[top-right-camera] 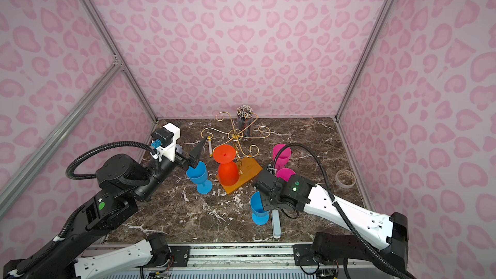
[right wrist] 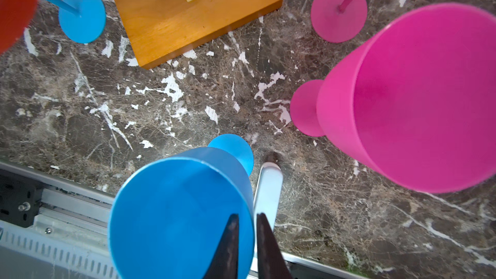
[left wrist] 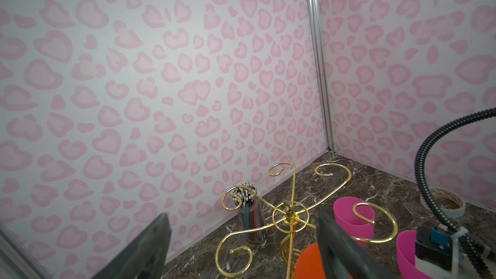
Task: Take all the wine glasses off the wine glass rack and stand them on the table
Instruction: 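Open the right gripper to release the upturned blue glass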
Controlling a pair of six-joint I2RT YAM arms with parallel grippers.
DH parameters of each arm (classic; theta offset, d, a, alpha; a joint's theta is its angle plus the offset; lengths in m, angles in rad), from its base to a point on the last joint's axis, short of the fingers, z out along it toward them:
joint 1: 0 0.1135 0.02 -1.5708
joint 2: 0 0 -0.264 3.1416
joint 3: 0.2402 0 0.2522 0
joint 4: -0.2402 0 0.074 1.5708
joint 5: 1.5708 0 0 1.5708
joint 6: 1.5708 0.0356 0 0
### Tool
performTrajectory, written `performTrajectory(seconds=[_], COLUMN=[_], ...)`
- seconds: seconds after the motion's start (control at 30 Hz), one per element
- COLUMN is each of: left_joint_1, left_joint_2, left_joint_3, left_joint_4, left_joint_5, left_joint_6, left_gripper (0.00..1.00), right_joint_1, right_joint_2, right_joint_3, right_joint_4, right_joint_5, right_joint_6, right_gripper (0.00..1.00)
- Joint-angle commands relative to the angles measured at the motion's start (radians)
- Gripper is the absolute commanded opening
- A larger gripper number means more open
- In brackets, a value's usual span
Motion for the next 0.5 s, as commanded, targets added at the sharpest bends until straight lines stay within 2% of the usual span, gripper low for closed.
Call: performTrajectory(seconds=[0.0, 0.23, 0.47], left_joint_1=[0.001, 0.001, 0.002], left_joint_2=[-0.001, 0.001, -0.025], left_joint_3=[-0.013, -0.019, -0.043], left_joint_4=[0.023, 0.019, 0.030], left_joint_5=[-0.013, -0.022, -0.031], left_joint_6=[-0.001, -0.020, -0.019], left_gripper=[0.87, 0.87, 0.87], right_joint_1=[-0.001, -0.011, -0.082], right_joint_2=[-0.016, -0.088, -0.211], right_joint_3=[0.020, 0.089, 0.141], right_joint_4=[0.007, -0.047, -0.033], right_joint_5=[0.001, 0.053, 0.075], right_joint_6=[-0.015, -0.018, -0.023], right_gripper=[0.19, 0.20, 0.19])
